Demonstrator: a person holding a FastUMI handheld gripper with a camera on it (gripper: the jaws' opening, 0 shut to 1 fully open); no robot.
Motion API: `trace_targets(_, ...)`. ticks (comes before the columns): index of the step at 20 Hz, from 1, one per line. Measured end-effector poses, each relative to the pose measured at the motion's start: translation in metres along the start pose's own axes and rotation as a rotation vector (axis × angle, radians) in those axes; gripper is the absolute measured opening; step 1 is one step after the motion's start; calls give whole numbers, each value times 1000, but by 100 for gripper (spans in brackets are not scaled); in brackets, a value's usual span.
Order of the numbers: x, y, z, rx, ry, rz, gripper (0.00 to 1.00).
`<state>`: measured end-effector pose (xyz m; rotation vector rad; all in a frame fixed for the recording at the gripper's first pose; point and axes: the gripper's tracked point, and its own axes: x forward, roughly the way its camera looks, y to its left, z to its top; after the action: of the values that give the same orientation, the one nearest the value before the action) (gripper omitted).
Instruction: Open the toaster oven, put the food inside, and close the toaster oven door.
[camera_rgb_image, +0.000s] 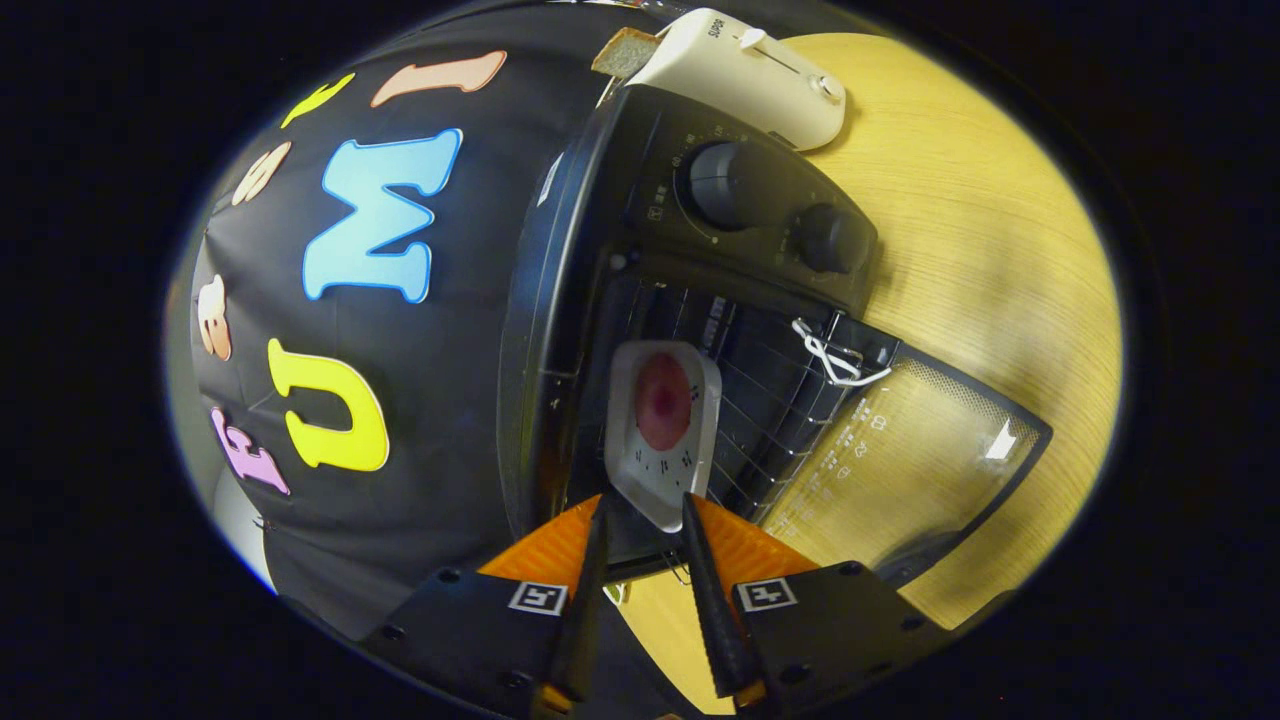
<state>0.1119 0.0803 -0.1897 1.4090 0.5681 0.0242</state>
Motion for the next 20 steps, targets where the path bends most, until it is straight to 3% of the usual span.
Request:
trace_targets(4,-20,-1,-20,-90,44,1,90)
trace_targets(8,-35,-28,-34,-369,96,-81,98)
trace_targets(12,-49,-42,-41,-702,98,-119,98)
trace_targets(17,-61,-68,-61,-948,132,-189,98)
trace_targets(20,-65,-87,-71,-1026,142,-237,99)
